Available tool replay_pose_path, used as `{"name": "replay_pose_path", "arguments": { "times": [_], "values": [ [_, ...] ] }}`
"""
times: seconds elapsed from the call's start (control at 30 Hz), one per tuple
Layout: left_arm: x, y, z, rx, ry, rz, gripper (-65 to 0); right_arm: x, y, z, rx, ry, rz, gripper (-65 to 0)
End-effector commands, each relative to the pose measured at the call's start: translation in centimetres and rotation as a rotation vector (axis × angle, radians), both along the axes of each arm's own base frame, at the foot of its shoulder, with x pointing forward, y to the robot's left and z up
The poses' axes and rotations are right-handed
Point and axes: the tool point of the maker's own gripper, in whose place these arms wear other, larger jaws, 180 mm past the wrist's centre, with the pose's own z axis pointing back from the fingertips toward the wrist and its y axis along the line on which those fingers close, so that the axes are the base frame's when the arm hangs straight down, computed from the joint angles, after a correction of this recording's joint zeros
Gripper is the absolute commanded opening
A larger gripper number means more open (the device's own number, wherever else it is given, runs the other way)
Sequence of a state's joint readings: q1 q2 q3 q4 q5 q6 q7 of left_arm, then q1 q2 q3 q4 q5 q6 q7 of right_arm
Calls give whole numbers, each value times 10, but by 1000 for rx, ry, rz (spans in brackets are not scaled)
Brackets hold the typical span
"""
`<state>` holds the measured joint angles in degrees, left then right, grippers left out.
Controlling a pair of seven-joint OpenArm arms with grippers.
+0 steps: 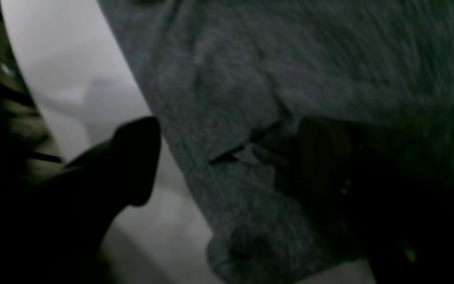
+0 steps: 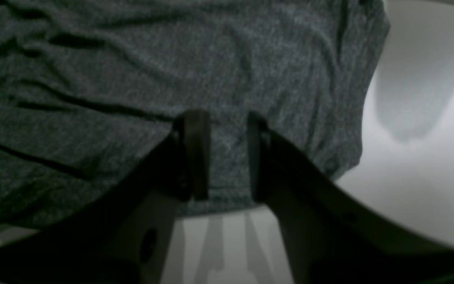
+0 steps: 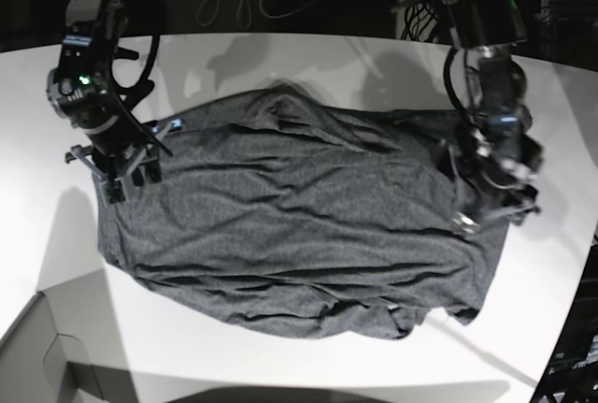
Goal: Layout the t-shirt on the table in an organized manner, then fold the t-shirt properly
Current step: 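Hold the shirt edges with both grippers and adjust the grip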
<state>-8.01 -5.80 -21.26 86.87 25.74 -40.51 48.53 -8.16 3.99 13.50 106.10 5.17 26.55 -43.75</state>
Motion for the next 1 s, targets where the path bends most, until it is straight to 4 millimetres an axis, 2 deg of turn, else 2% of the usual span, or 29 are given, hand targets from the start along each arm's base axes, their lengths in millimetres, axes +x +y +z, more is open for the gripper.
{"name": "replay_pose_path", "arguments": {
  "times": [0.0,0.17,0.27,0.37,0.5,0.7,0.83,0.97],
  "values": [
    [10,12,18,-26,-68,42,-173,8,-1,13,3,-52,0,-481],
    [5,31,32,-314,-164,210,-307,8,0,12,7,-48,-1,-481],
    [1,48,43,-479,-213,326,-308,8,1,11,9,-48,0,-481],
    [-3,46,45,-619,-280,407,-308,8,1,11,9,-48,0,-481],
    [-1,25,37,-694,-275,415,-308,8,1,11,9,-48,0,-481],
    [20,-34,47,-731,-375,208,-308,8,1,11,9,-48,0,-481],
    [20,-54,46,-699,-372,82,-308,8,0,12,7,-49,1,-481],
    [18,-47,39,-672,-344,65,-308,8,0,12,6,-49,1,-481]
  ]
}}
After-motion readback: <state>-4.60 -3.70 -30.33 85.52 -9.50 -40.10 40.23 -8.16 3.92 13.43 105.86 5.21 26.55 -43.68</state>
